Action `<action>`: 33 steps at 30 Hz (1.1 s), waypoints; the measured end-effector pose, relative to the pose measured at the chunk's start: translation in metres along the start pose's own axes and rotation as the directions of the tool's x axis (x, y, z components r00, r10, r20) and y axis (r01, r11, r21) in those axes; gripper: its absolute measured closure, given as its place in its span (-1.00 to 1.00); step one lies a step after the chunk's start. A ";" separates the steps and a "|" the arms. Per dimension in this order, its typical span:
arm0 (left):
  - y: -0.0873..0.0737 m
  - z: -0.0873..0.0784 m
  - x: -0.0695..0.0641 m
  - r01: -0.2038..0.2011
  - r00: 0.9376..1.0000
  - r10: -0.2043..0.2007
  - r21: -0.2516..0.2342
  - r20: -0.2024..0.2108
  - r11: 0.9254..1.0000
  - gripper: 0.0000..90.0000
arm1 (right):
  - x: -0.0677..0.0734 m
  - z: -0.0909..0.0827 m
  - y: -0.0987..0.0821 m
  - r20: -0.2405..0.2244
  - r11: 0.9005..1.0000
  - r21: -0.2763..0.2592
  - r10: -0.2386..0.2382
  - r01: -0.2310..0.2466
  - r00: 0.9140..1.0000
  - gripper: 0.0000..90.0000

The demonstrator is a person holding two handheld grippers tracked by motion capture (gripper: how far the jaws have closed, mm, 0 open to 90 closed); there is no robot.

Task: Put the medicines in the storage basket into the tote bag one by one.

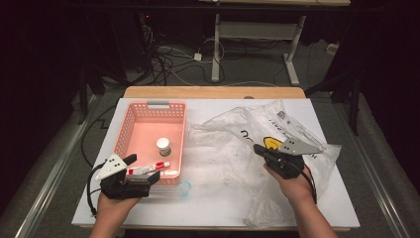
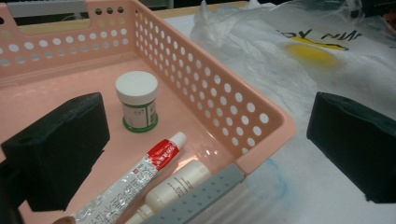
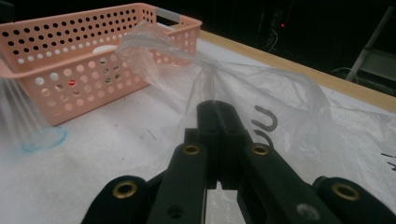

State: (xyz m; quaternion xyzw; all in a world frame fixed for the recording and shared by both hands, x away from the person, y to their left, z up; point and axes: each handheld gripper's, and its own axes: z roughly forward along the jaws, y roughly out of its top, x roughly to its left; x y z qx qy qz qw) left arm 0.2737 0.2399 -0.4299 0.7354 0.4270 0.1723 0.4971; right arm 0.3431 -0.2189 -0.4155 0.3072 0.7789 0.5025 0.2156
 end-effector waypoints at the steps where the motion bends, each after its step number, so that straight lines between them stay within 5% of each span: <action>1: 0.000 0.000 0.001 0.004 1.000 -0.004 -0.002 -0.002 1.000 -1.00 | 0.000 -0.001 0.001 0.002 1.000 -0.005 0.001 -0.001 1.000 1.00; 18: -0.002 -0.006 0.015 0.066 0.998 -0.066 -0.016 -0.019 0.998 -1.00 | -0.005 -0.020 0.023 0.005 0.995 -0.100 0.009 -0.008 1.000 1.00; 24: 0.006 -0.006 0.018 0.072 0.997 -0.072 -0.005 0.006 0.997 -0.80 | -0.005 -0.017 0.031 0.000 0.994 -0.111 0.014 -0.014 1.000 1.00; 28: 0.017 0.000 0.024 0.074 0.997 -0.074 0.039 0.002 0.997 -0.63 | -0.002 -0.010 0.024 -0.003 0.997 -0.082 -0.008 0.007 1.000 1.00; 33: 0.024 0.011 0.030 0.070 0.998 -0.070 0.096 0.003 0.993 -0.45 | -0.008 -0.009 0.017 -0.005 0.997 -0.075 0.023 -0.023 1.000 1.00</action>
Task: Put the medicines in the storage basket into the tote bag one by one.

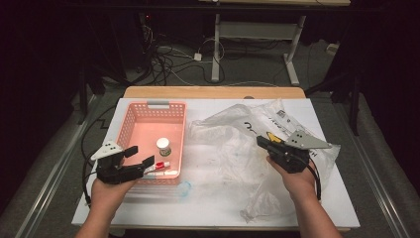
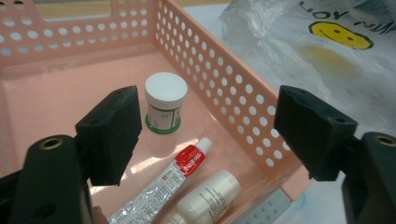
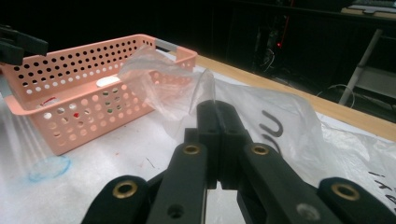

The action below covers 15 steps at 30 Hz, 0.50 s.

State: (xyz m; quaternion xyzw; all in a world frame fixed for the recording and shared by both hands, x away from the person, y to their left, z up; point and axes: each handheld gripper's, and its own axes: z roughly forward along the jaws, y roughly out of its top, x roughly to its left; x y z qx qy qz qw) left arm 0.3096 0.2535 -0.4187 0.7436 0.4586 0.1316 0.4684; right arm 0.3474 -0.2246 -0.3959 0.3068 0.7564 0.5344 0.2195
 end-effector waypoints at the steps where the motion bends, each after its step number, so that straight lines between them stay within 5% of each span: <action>1: 0.001 0.002 0.001 0.005 1.000 -0.005 0.007 0.001 1.000 -0.42 | -0.001 0.000 0.000 -0.001 1.000 -0.001 -0.002 0.002 1.000 1.00; 8: 0.009 0.014 0.007 -0.004 1.000 0.004 0.109 0.002 0.994 -0.42 | -0.002 -0.002 -0.001 -0.002 1.000 -0.002 0.007 -0.007 1.000 1.00; 15: 0.013 0.019 0.008 -0.009 1.000 0.010 0.157 -0.004 0.987 -0.43 | -0.001 -0.002 -0.001 -0.005 1.000 0.000 0.002 -0.002 1.000 1.00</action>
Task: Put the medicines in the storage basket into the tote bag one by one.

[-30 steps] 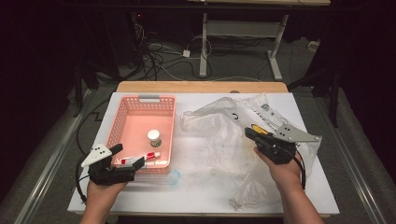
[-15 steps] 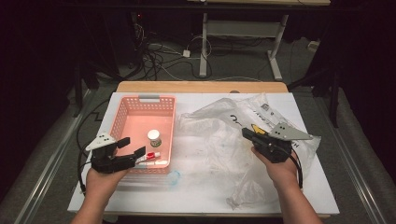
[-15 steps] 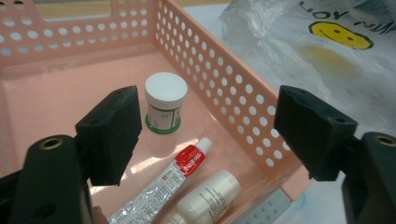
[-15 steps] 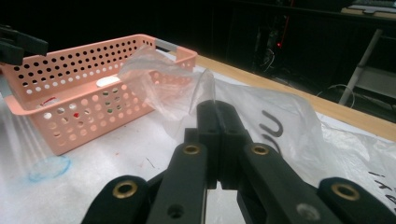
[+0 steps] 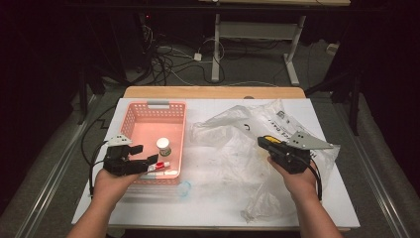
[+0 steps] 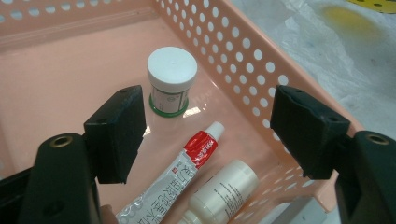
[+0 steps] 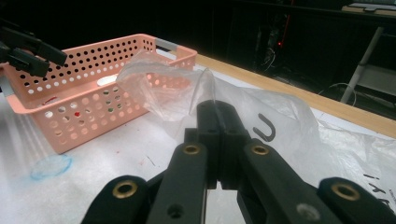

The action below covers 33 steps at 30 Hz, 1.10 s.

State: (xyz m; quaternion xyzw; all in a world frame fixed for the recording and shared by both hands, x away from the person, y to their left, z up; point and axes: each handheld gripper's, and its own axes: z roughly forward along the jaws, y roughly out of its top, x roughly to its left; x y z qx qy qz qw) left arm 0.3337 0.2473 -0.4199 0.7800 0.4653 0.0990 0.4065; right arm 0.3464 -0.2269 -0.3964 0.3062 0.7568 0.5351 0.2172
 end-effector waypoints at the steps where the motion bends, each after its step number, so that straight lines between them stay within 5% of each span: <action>1: 0.001 0.001 0.000 -0.006 1.000 0.006 0.007 -0.002 1.000 -0.43 | 0.000 0.000 0.000 -0.002 1.000 0.000 -0.003 0.003 1.000 1.00; 8: 0.008 0.010 -0.001 -0.016 1.000 0.016 0.086 -0.007 0.996 -0.43 | -0.001 -0.001 0.001 -0.005 1.000 -0.007 -0.004 0.004 1.000 1.00; 16: 0.017 0.017 -0.003 -0.040 0.999 0.042 0.175 -0.012 0.984 -0.42 | -0.004 -0.001 0.000 -0.020 1.000 -0.012 0.009 -0.010 1.000 1.00; 24: 0.026 0.024 0.000 -0.065 0.997 0.072 0.275 -0.014 0.959 -0.41 | -0.003 -0.002 0.001 -0.018 1.000 -0.010 -0.005 0.005 1.000 1.00; 30: 0.030 0.025 0.009 -0.056 0.998 0.062 0.305 -0.010 0.951 -0.37 | -0.001 -0.002 -0.001 -0.027 1.000 -0.004 -0.007 0.007 1.000 1.00; 33: 0.033 0.029 0.012 -0.050 0.999 0.046 0.355 0.019 0.934 -0.30 | -0.002 -0.001 0.000 -0.030 1.000 -0.005 -0.008 0.007 1.000 1.00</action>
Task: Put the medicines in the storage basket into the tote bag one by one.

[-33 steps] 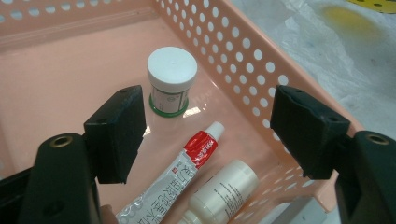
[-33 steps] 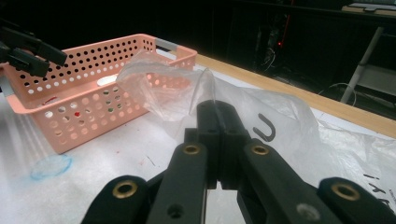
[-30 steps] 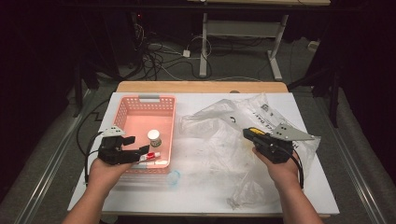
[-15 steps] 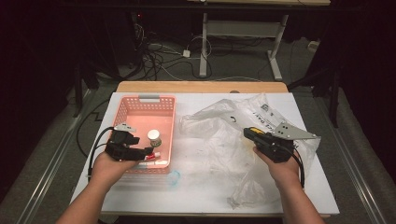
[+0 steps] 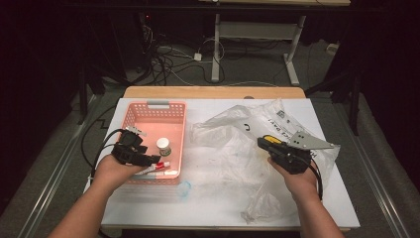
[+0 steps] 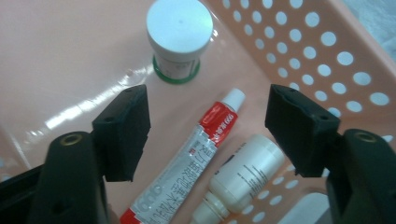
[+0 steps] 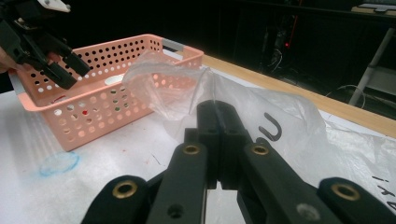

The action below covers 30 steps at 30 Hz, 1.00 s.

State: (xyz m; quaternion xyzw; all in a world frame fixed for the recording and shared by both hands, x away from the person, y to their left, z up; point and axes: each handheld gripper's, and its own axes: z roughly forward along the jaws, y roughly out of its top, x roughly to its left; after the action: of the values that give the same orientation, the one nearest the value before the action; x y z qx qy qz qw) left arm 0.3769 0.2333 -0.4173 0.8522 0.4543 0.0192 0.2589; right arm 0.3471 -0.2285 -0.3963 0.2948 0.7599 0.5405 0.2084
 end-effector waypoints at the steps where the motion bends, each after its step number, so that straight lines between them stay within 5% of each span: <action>1: 0.002 0.001 0.000 -0.009 1.000 0.009 0.018 -0.003 1.000 -0.29 | 0.000 0.000 0.000 -0.001 1.000 0.000 0.001 -0.001 1.000 1.00; 5: 0.012 0.009 -0.003 -0.055 0.998 0.056 0.085 -0.003 0.995 -0.21 | -0.001 0.001 0.001 -0.001 1.000 -0.002 0.003 -0.003 1.000 1.00; 12: 0.026 0.028 -0.004 -0.099 0.995 0.104 0.208 -0.012 0.973 -0.16 | -0.001 -0.001 0.002 0.005 1.000 -0.009 0.003 -0.003 1.000 1.00; 21: 0.033 0.045 -0.003 -0.123 0.992 0.123 0.345 0.022 0.930 -0.06 | -0.002 -0.002 0.002 0.004 1.000 -0.012 0.001 -0.001 1.000 1.00; 30: 0.034 0.058 -0.001 -0.140 0.986 0.167 0.421 -0.028 0.896 0.10 | -0.001 -0.001 0.002 0.004 1.000 -0.010 0.005 -0.005 1.000 1.00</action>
State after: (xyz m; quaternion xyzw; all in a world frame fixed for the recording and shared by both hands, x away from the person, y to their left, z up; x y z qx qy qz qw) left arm 0.4179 0.1929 -0.4516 0.9199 0.3872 -0.0310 0.0539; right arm 0.3472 -0.2294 -0.3936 0.2968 0.7560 0.5442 0.2101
